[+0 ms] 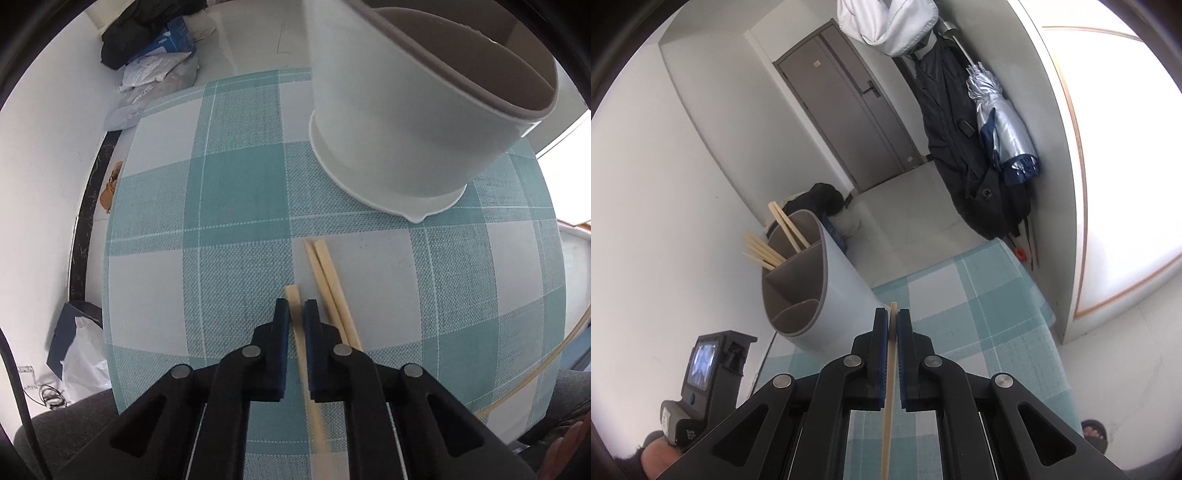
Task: Organize utensils
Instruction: 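Grasp another chopstick with the left gripper while the right gripper holds its chopstick, then lift both held chopsticks up over the white holder opening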
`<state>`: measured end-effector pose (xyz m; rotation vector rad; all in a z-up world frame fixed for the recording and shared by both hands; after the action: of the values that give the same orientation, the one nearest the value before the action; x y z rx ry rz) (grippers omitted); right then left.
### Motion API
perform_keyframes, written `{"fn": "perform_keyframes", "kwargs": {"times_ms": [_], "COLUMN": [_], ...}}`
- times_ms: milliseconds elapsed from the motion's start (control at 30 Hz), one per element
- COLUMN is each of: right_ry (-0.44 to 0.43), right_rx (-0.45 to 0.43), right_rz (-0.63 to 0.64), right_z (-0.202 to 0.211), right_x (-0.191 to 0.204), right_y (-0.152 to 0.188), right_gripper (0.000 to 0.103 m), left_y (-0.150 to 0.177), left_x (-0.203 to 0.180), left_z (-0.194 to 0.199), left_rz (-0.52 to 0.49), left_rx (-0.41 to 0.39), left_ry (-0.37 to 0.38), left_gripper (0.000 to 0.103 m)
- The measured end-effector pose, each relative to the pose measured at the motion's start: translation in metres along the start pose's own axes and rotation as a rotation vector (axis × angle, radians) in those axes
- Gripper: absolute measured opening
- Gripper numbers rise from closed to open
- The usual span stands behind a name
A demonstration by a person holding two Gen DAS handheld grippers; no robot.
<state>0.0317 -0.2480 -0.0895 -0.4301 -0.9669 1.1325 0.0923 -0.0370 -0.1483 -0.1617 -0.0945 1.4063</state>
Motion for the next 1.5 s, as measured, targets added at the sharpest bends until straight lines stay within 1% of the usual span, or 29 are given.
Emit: {"fn": "perform_keyframes", "kwargs": {"times_ms": [100, 133, 200, 333, 367, 433, 500, 533, 633, 700, 733, 833, 933, 1033, 1100, 1233, 1300, 1333, 1500], "right_ry": [-0.001, -0.001, -0.005, -0.051, -0.06, -0.082, -0.078, -0.076, -0.076, -0.08, -0.08, -0.121, -0.113, -0.106, -0.091, -0.079, -0.082, -0.088, -0.095], "right_rx": [0.003, 0.004, -0.001, -0.019, -0.024, -0.03, -0.041, -0.039, -0.038, -0.044, -0.052, -0.053, -0.06, -0.056, -0.049, -0.068, -0.075, -0.076, -0.067], "right_rz": [0.002, 0.005, 0.014, 0.054, 0.076, 0.114, 0.155, 0.166, 0.194, 0.216, 0.232, 0.273, 0.353, 0.353, 0.347, 0.378, 0.388, 0.391, 0.419], "right_z": [-0.001, -0.001, -0.001, 0.004, 0.007, 0.012, 0.018, 0.019, 0.023, 0.026, 0.029, 0.036, 0.04, 0.04, 0.039, 0.045, 0.048, 0.049, 0.045], "right_x": [0.002, 0.003, 0.008, 0.021, 0.025, 0.033, 0.04, 0.043, 0.051, 0.057, 0.062, 0.076, 0.093, 0.097, 0.098, 0.103, 0.105, 0.106, 0.115], "right_y": [0.0, 0.0, 0.0, 0.004, 0.005, 0.009, 0.014, 0.017, 0.021, 0.022, 0.023, 0.022, 0.024, 0.028, 0.031, 0.034, 0.034, 0.034, 0.033], "right_gripper": [0.004, 0.004, 0.004, 0.004, 0.004, 0.004, 0.004, 0.004, 0.004, 0.004, 0.004, 0.004, 0.004, 0.004, 0.004, 0.004, 0.004, 0.004, 0.004], "left_y": [-0.004, -0.005, -0.007, -0.003, 0.0, 0.004, 0.01, 0.013, 0.02, 0.025, 0.025, 0.029, 0.036, 0.041, 0.04, 0.045, 0.047, 0.047, 0.052], "left_x": [0.002, 0.002, 0.005, 0.006, 0.007, 0.005, 0.006, 0.007, 0.012, 0.013, 0.012, 0.012, 0.009, 0.009, 0.017, 0.019, 0.016, 0.014, 0.012], "left_z": [0.0, 0.0, 0.003, 0.022, 0.029, 0.045, 0.064, 0.073, 0.096, 0.106, 0.108, 0.118, 0.126, 0.133, 0.133, 0.14, 0.141, 0.141, 0.148], "left_rz": [0.013, 0.016, 0.021, 0.027, 0.027, 0.011, -0.01, -0.016, -0.022, -0.023, -0.025, -0.048, -0.078, -0.09, -0.078, -0.083, -0.086, -0.089, -0.113], "left_rx": [-0.002, -0.001, -0.012, -0.082, -0.108, -0.175, -0.259, -0.294, -0.39, -0.427, -0.429, -0.477, -0.521, -0.549, -0.559, -0.564, -0.545, -0.542, -0.554], "left_ry": [0.003, 0.029, 0.047, 0.144, 0.184, 0.24, 0.259, 0.285, 0.324, 0.358, 0.36, 0.399, 0.388, 0.385, 0.393, 0.413, 0.393, 0.394, 0.382], "left_gripper": [0.003, 0.003, 0.003, 0.002, 0.002, 0.002, 0.002, 0.002, 0.002, 0.002, 0.002, 0.002, 0.002, 0.002, 0.002, 0.002, 0.002, 0.002, 0.002]}}
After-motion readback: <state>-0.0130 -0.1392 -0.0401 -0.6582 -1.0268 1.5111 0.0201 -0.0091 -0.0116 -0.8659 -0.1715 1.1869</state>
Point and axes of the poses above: each gripper's, at about its wrist camera, not at the fingertips, and z roughly against the way its jaws point, x to its left, y to its underside, the point moved 2 cm from there along -z, roughly the way its jaws point, and after that the axes turned 5 degrees about y, right-handed, at the moved point
